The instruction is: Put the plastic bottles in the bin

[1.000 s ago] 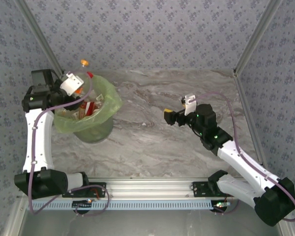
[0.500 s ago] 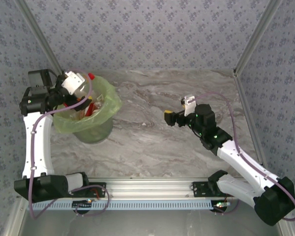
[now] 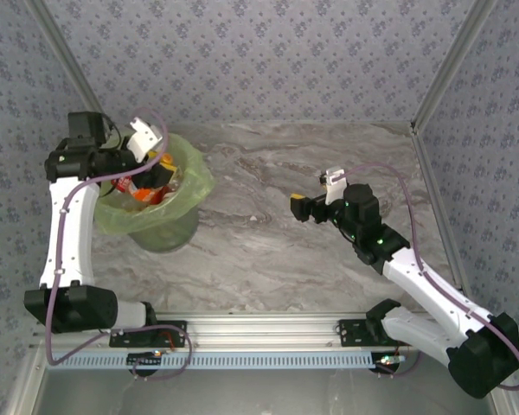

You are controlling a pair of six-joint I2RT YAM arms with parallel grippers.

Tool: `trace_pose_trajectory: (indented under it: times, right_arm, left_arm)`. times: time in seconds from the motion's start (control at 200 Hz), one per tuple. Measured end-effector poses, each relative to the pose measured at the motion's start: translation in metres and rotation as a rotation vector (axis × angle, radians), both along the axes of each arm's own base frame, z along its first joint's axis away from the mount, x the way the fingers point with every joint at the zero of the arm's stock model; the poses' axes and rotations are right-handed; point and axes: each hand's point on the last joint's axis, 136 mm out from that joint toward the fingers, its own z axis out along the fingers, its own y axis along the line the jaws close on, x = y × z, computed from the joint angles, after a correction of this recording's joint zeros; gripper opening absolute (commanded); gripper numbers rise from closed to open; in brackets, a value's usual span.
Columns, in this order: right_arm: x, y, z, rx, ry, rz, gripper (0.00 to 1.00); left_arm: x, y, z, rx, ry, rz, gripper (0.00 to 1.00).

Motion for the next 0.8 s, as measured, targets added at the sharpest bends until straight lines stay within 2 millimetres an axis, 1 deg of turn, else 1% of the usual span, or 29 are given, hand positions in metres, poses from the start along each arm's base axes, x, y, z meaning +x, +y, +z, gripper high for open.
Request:
trace_pose_trajectory:
  times: [0.06, 0.135, 0.165, 0.325, 0.515, 0.58, 0.73, 0.8]
  right_arm:
    - [0.0, 0.0, -0.001, -0.001, 0.001, -0.002, 0.99]
    - [0.0, 0.0, -0.001, -0.001, 0.001, -0.002, 0.99]
    - [0.0, 0.0, -0.001, -0.002, 0.001, -0.002, 0.99]
    - [0.0, 0.0, -0.001, -0.001, 0.001, -0.002, 0.99]
    - [-0.001, -0.001, 0.0, 0.0, -0.002, -0.002, 0.99]
    - [-0.001, -0.001, 0.002, 0.003, -0.006, -0.002, 0.99]
    - [-0.002, -0.003, 0.005, 0.005, -0.015, -0.009, 0.99]
    - [-0.003, -0.004, 0.006, 0.006, -0.019, -0.014, 0.99]
  left_arm:
    - [-0.005, -0.005, -0.003, 0.006, 0.012, -0.024, 0.56]
    - [-0.01, -0.01, -0.007, 0.02, 0.027, -0.045, 0.41]
    - [-0.009, -0.011, -0.007, 0.036, 0.016, -0.055, 0.39]
    - [-0.002, -0.01, -0.007, 0.067, -0.02, -0.05, 0.4]
    - [0.008, -0.01, -0.018, 0.079, -0.026, -0.029, 0.39]
    - [0.012, -0.01, -0.02, 0.079, -0.032, -0.022, 0.44]
    - [0.027, -0.007, -0.026, 0.086, -0.008, 0.012, 0.51]
    - [0.03, -0.005, -0.025, 0.086, -0.004, 0.033, 0.56]
